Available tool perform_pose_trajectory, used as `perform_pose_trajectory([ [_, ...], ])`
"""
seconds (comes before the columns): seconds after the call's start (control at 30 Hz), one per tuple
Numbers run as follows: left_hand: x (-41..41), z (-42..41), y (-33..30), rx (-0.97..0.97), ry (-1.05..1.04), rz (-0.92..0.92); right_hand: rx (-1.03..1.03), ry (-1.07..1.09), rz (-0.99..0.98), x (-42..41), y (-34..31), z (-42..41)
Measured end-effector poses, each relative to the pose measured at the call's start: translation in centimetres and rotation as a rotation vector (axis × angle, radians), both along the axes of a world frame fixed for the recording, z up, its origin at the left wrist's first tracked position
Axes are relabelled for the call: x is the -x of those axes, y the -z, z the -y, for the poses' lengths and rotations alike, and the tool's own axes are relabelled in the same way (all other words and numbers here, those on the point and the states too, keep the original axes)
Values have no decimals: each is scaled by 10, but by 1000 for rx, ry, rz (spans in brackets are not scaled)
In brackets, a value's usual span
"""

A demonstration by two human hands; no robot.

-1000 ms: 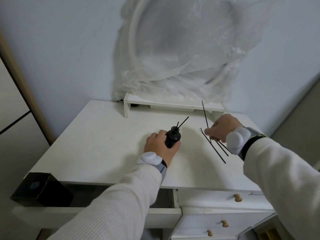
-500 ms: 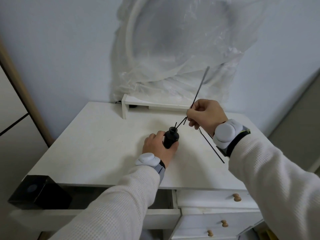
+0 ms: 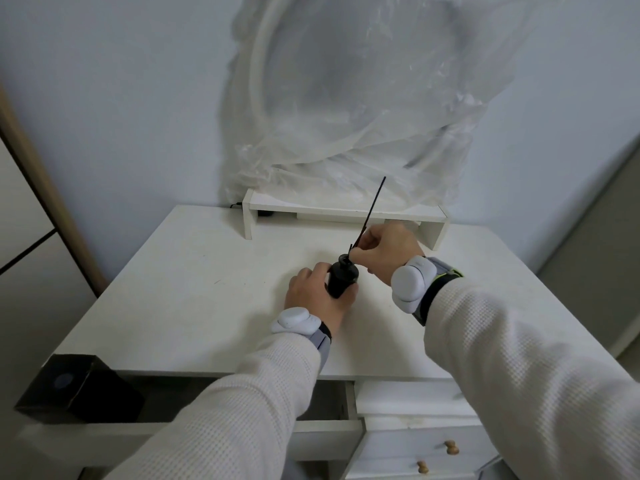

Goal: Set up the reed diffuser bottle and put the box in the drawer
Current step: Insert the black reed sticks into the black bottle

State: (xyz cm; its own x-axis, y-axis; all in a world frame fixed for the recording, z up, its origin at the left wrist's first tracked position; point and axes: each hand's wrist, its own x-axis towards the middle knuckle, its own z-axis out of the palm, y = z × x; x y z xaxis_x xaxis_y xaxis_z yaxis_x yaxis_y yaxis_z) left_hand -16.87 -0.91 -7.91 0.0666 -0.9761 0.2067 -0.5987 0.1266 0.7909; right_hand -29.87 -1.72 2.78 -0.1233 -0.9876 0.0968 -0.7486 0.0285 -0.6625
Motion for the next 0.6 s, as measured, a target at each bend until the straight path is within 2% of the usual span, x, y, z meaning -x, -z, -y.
perform_pose_trajectory([
  [0.23,0,-2,0,20,-10,-23,-208,-49,-125,23,-15,4],
  [0.4,2,-2,0,38,-10,-20,-333,152,-373,81,-24,5],
  [0.6,-1,-3,0,21,-2,-19,-470,263,-494,91,10,7],
])
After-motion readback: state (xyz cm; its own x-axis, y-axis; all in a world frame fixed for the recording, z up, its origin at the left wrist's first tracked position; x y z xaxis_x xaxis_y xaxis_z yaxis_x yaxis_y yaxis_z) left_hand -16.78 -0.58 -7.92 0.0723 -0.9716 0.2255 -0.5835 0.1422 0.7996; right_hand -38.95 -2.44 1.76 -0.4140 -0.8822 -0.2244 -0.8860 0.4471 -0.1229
